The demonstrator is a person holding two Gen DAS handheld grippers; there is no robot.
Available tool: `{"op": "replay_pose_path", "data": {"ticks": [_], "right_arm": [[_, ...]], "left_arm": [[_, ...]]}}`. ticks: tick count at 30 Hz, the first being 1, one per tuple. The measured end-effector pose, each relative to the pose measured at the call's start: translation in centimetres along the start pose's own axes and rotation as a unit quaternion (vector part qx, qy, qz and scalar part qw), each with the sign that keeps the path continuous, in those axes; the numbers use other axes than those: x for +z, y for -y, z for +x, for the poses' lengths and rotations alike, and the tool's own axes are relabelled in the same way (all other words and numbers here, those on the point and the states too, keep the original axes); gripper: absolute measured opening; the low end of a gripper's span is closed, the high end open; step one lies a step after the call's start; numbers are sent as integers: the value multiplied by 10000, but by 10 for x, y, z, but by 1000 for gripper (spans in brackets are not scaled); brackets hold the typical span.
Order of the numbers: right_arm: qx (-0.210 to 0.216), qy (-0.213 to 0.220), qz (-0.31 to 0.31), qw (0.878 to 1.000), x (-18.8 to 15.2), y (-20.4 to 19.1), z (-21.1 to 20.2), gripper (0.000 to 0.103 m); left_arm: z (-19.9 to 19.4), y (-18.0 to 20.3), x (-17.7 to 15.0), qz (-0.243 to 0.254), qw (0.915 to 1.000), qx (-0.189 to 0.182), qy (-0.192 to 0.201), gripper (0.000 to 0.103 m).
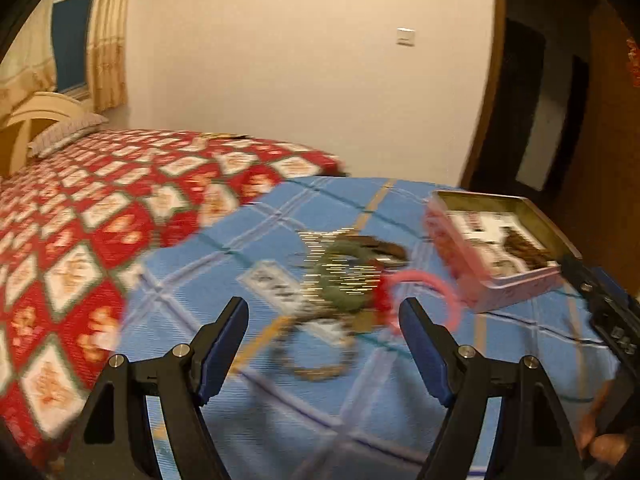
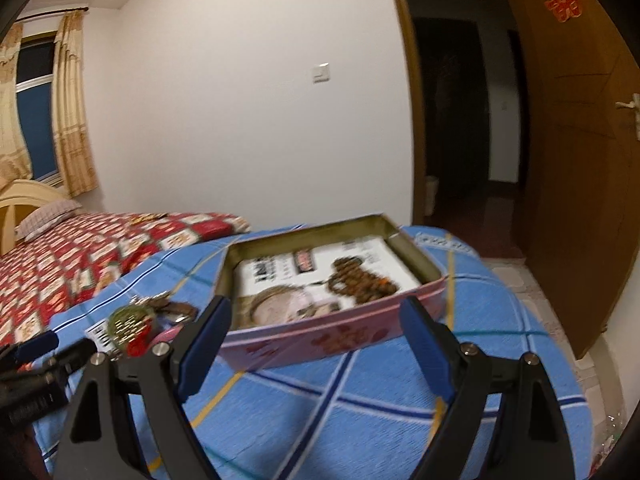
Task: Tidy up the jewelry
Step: 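Move both open tools back from the tin to the jewelry pile, then grasp the grey bead strand with the left tool while right tool grasps the red string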
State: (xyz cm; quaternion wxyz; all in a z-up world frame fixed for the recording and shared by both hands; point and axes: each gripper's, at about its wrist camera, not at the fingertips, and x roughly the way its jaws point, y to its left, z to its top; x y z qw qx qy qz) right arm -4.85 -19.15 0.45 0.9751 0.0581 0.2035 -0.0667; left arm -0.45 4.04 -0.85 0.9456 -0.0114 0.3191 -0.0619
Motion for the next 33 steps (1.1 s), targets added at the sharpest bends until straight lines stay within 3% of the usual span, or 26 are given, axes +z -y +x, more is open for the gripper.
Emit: {"op": "replay_pose_path", "data": {"ticks": [2, 6, 9, 14, 22, 29, 33], "right_arm": [[159, -80, -39, 9998, -2, -7, 0, 87], [630, -407, -85, 9971, -8, -25, 5, 87], [1044, -858, -112, 9908, -16, -41, 16, 87], [1224, -1558, -449, 9792, -24, -75, 42, 87], [1063, -2284, -643, 9656, -30, -105, 82, 87], [913, -2367, -878, 9633, -28, -117, 95, 95], [876, -2339, -1211, 9607, -29, -122, 94, 81]], "left_arm": [[-1, -14, 0, 81, 9994, 350, -19, 78], [1, -38, -2, 38, 9982, 602, -63, 78], [6, -51, -2, -91, 9985, 493, -213, 78], [5, -57, -1, -164, 9990, 338, -251, 78], [7, -57, -2, -32, 9991, 275, -327, 78], [11, -64, -2, -199, 9986, 154, -463, 78], [14, -64, -3, -189, 9982, 116, -554, 78]]}}
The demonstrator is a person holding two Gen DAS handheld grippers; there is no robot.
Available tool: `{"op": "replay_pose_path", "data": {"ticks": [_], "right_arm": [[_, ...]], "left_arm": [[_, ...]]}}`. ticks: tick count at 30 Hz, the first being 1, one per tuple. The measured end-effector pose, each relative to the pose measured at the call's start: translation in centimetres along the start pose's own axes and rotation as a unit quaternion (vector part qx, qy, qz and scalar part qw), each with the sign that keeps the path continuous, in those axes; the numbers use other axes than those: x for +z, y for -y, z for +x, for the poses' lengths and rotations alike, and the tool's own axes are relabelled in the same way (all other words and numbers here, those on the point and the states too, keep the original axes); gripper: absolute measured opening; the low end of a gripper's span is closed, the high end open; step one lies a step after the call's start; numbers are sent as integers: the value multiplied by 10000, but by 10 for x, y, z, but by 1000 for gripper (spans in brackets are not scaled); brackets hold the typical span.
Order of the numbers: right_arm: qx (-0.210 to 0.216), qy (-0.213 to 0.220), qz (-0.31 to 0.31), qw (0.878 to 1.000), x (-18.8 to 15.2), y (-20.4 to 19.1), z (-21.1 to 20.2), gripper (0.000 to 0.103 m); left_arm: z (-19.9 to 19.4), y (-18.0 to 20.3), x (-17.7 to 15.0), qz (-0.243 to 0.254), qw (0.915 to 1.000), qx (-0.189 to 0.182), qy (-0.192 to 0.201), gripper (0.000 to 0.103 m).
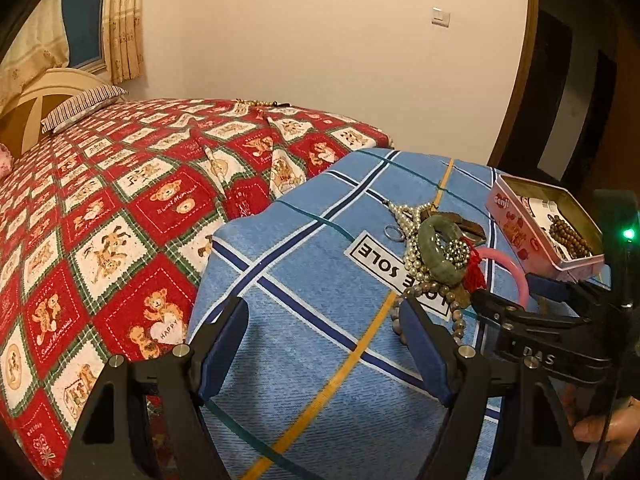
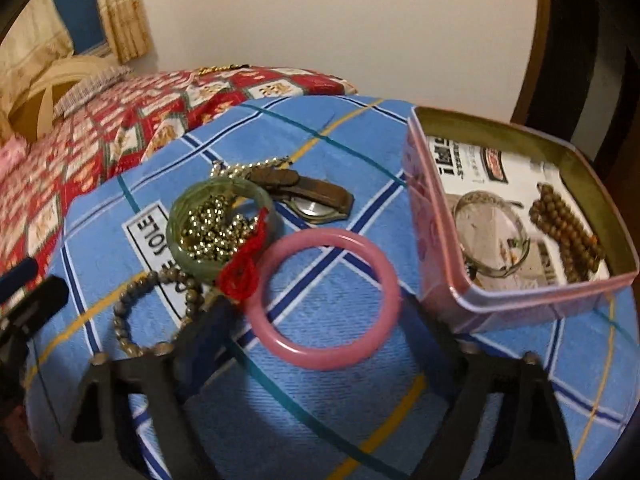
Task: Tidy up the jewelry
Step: 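Grasp the grey bead strand with the left tool while right tool grasps the red string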
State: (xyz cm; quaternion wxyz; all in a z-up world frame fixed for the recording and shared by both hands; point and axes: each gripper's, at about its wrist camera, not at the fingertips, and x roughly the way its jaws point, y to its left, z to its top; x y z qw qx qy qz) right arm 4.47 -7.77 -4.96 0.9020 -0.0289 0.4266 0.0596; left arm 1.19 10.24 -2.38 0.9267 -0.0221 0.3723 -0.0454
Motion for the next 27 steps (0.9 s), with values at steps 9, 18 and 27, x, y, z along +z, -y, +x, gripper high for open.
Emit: {"op": "replay_pose_path", "data": {"ticks": [9, 18, 27], "right_arm": [[657, 144, 3, 9977, -21, 18, -21, 80], [1026, 541, 125, 9932, -41, 33, -49, 81], [940, 304, 611, 9932, -42, 54, -42, 82]], "left_arm": [[2, 18, -3, 395, 9988, -284, -102, 78], [23, 53, -5, 814, 9933, -590, -565, 78], [47, 68, 2, 825, 9907, -523, -944, 78]]}}
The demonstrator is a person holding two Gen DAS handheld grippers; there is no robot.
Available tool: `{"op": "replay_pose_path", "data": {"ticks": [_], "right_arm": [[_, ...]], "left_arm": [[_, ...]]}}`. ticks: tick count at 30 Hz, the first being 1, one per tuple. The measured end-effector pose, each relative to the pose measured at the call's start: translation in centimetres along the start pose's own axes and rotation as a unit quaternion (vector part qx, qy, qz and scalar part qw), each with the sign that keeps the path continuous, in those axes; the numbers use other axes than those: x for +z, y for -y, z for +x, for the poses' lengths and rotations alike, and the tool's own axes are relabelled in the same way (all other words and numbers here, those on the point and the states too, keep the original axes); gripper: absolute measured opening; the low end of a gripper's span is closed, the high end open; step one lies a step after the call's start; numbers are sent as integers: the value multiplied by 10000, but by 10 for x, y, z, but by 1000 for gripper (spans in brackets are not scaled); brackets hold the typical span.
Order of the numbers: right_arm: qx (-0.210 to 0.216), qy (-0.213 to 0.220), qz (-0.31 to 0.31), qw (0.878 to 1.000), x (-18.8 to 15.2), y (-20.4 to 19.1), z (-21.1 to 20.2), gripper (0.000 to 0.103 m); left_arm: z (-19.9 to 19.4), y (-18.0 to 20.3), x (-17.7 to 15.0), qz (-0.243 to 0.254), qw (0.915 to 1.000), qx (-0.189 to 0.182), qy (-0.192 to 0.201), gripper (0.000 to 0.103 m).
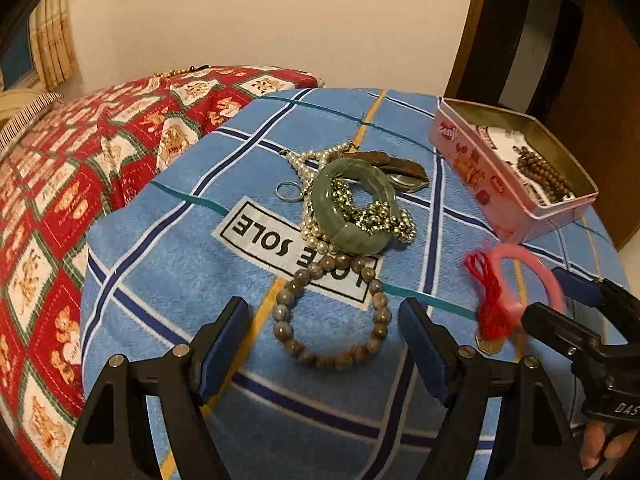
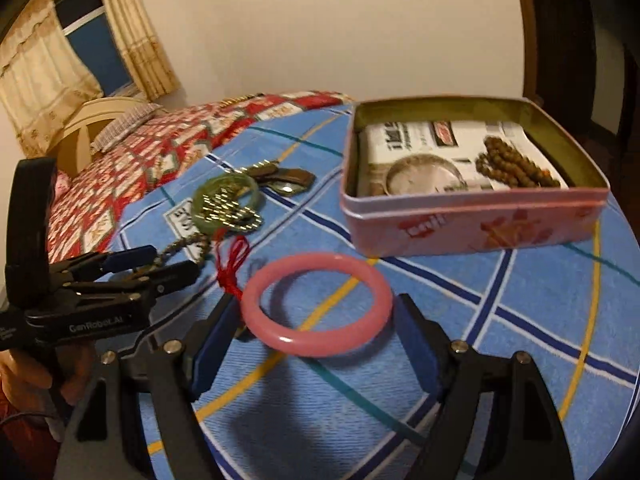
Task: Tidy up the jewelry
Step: 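Grasp the grey bead strand with the left tool while right tool grasps the red string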
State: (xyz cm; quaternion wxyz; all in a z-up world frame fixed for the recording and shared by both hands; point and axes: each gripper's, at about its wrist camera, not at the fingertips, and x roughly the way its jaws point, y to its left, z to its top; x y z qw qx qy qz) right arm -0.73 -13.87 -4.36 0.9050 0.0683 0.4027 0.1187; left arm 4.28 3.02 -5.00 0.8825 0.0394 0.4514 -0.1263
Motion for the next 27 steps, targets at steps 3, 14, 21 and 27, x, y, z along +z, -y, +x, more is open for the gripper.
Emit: {"op": "replay_pose_path", "data": {"ticks": [3, 14, 21, 27], "right_arm": [[-6, 39, 89, 10000, 0, 3, -3, 82], [-199, 558, 131, 9982, 0, 9, -21, 82], [-176, 754, 345, 9964, 0, 18, -28, 82], [-67, 779, -20, 9969, 0, 4, -28, 64]], "left_arm": [[3, 3, 0, 82, 9999, 120, -46, 78], [-3, -10, -1, -48, 9999, -37, 105, 37], [-8, -14, -6, -136, 9993, -300, 180, 18], [-32, -10, -11, -61, 9969, -183, 759, 18]]}}
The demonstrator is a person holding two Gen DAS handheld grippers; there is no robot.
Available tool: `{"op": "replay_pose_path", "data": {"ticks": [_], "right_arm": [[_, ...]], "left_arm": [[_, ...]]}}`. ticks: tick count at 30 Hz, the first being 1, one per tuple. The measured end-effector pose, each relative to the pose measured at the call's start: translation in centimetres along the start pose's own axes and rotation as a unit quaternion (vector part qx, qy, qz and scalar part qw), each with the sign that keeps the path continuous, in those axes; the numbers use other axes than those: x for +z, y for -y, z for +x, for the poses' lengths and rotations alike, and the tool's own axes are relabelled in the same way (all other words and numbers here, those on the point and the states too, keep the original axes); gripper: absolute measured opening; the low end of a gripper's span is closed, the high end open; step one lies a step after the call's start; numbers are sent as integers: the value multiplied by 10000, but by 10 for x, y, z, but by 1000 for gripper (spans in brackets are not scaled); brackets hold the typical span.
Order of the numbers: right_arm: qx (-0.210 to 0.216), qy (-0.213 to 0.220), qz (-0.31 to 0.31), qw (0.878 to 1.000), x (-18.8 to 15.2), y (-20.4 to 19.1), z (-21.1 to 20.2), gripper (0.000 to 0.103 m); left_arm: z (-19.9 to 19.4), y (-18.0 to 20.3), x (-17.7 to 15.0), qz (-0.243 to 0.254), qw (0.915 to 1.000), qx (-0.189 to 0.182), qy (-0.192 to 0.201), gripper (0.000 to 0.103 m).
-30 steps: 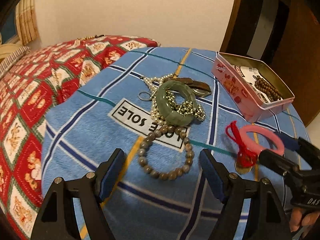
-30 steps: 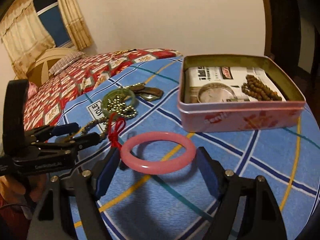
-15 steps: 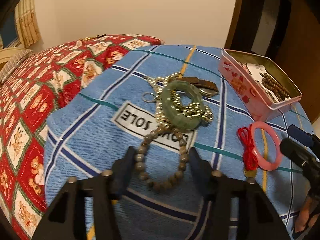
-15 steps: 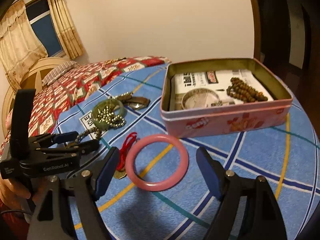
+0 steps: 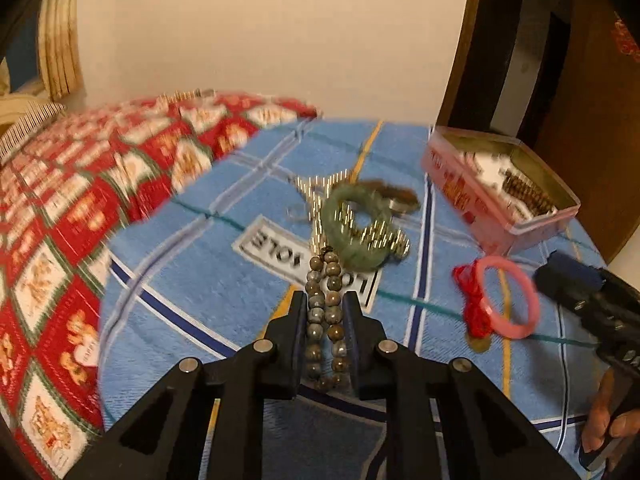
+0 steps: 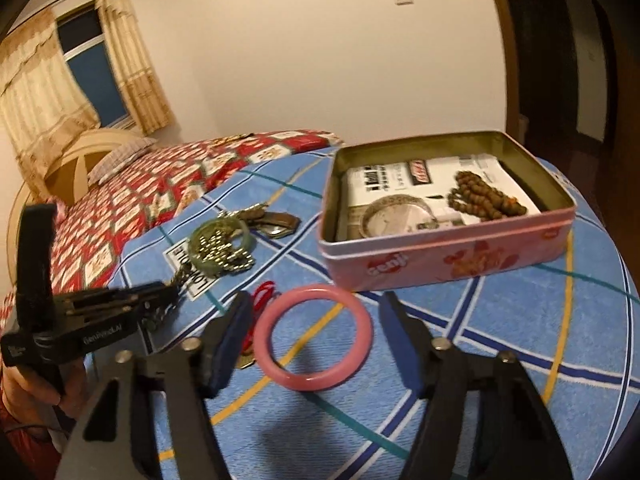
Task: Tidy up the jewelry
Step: 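Grasp the grey bead strand with the left tool while right tool grasps the red string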
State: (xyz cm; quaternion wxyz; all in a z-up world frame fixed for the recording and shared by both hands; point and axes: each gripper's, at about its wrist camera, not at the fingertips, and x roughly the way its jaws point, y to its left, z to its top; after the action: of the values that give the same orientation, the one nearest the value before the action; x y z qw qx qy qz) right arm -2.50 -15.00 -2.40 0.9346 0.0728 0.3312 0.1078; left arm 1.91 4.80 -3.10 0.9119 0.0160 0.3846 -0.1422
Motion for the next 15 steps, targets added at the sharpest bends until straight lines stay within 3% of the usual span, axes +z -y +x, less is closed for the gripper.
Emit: {"op": "replay_pose_path", "data": {"ticks": [4, 7, 10, 15], "right_arm": [[120, 48, -168, 9998, -1, -7, -1, 58], [222, 3, -328, 9992, 0, -18, 3, 56], [336, -127, -653, 9972, 3, -36, 12, 49], [133, -644, -1247, 9900, 2, -62, 43, 37]], "left_arm": [[-25, -7, -1, -257, 9972, -77, 697, 18], [-33, -15, -1, -519, 9941, -67, 946, 18], [-36, -21, -2, -682, 9921, -72, 1049, 18], [-37, -18, -2, -607, 9925, -24, 1058, 18]]}}
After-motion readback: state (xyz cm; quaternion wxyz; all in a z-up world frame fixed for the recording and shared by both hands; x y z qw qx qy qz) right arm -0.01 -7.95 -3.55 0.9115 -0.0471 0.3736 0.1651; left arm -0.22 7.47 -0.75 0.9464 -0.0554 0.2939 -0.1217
